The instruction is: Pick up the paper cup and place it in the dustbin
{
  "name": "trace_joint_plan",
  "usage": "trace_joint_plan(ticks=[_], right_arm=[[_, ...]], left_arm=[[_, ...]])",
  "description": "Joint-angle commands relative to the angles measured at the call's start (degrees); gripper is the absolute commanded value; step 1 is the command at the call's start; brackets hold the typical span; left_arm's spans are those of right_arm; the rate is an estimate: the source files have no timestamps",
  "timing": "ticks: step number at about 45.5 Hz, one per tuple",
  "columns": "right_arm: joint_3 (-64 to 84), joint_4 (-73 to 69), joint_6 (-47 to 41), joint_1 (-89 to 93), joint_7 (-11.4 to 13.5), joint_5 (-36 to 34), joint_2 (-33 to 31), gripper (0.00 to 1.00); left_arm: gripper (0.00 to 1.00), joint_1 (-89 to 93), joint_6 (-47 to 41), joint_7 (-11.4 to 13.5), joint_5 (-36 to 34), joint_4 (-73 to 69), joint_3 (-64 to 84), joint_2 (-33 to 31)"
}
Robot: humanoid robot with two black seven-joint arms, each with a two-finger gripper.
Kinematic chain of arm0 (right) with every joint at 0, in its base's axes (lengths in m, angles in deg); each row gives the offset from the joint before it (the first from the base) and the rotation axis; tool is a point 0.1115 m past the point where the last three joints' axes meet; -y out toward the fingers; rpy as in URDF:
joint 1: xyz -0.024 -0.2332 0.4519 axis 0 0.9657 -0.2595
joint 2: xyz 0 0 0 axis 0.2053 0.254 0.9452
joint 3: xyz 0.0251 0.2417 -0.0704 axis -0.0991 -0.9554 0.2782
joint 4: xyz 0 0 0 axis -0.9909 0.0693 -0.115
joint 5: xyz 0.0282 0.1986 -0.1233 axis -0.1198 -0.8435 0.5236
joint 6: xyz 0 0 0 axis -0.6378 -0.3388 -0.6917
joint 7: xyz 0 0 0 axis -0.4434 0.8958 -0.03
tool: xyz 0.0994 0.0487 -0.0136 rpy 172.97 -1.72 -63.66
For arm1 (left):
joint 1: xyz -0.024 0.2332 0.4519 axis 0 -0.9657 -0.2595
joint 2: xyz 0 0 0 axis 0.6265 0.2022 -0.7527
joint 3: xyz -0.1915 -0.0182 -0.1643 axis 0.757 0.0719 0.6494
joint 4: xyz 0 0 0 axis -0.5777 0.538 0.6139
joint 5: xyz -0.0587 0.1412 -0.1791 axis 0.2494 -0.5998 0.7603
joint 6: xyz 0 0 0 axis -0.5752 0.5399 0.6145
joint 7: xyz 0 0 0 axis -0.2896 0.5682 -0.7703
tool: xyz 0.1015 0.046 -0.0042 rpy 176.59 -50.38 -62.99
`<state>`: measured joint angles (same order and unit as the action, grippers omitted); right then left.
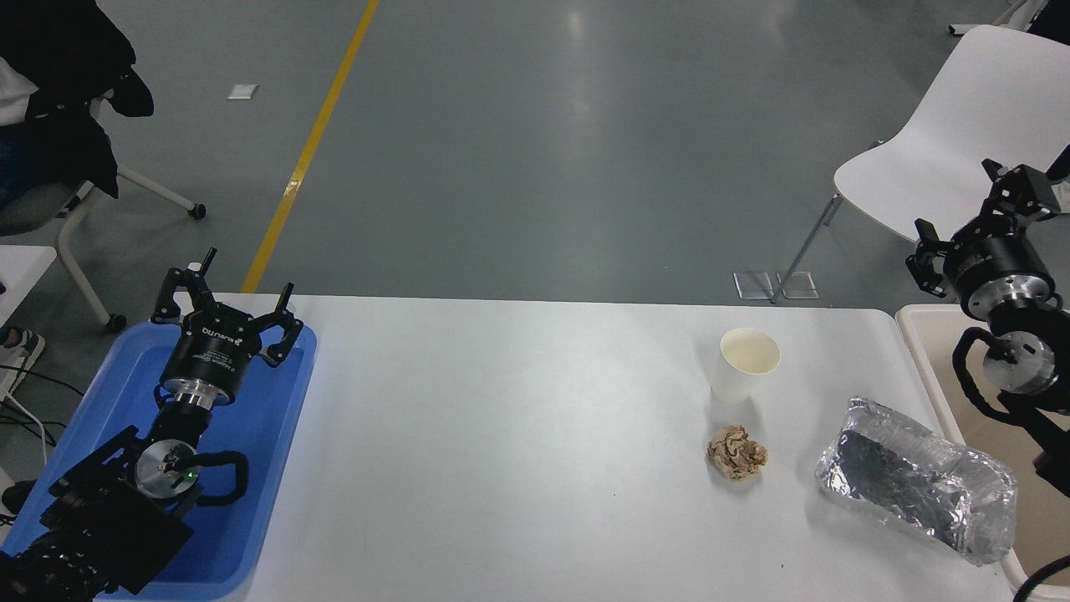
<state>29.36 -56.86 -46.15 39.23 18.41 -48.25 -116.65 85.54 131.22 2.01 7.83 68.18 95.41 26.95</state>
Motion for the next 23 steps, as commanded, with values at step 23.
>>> trace_joint_plan(ticks=[23], right_arm=[[0.0,0.9,0.0,0.3,-0.3,0.1,0.1,1.0]], left_arm=[[1.0,0.0,0.0,0.0,0.0,0.0,0.0,0.0]])
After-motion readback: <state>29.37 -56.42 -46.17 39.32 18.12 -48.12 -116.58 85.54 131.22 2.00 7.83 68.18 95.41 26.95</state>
